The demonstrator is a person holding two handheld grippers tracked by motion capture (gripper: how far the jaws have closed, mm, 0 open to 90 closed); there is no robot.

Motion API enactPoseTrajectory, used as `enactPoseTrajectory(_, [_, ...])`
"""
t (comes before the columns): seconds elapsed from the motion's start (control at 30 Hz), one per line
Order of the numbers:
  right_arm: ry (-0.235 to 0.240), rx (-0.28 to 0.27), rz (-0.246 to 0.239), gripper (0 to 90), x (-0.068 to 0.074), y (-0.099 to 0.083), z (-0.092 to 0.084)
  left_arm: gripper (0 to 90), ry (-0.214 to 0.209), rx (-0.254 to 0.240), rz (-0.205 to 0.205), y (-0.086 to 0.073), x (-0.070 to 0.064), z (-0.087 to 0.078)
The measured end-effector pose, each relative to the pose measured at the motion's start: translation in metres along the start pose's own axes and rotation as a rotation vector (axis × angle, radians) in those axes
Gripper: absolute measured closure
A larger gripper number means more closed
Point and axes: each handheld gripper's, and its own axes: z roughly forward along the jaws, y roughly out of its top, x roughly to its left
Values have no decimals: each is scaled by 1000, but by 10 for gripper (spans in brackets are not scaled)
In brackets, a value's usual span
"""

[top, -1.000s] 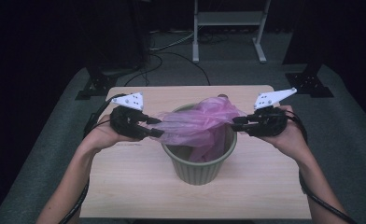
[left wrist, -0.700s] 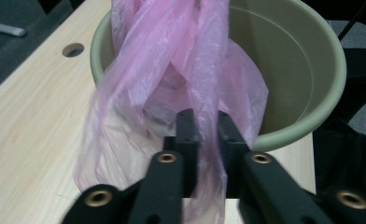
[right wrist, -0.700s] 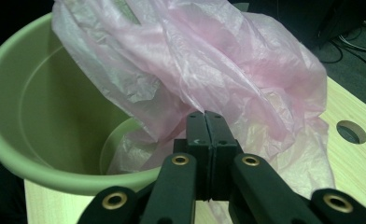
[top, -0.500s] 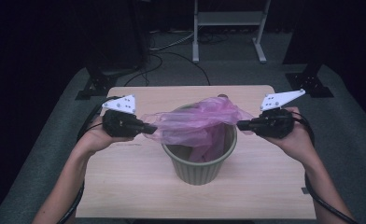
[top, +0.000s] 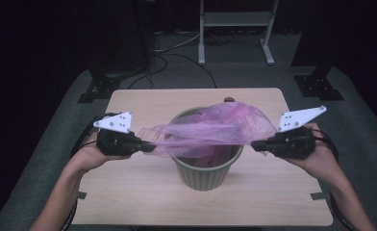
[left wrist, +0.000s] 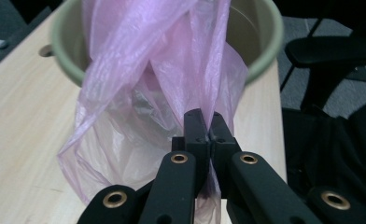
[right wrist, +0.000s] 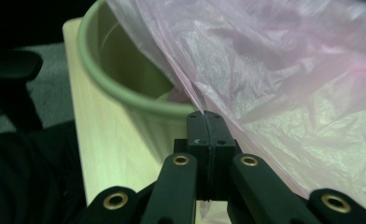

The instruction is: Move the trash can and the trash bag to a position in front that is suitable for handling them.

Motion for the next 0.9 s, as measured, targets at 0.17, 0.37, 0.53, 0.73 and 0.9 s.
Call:
enactPoseTrajectory(0.17, [26,63,-6,900,10,-12,3,895,-64,25,41,-10,-19,10])
enactPoseTrajectory(0.37, [59,106,8,900,13,-26,13,896,-97,65,36,-22,-26,25])
enactPoseTrajectory(0.53, [94,132,12,900,13,-33,27,896,-125,84,37,-29,-26,38])
enactPoseTrajectory(0.73, [91,199,19,900,12,-43,40,896,-114,157,31,-38,-24,51])
enactPoseTrajectory(0.9, [103,186,35,838,10,-49,39,785,-95,160,10,-41,-24,51])
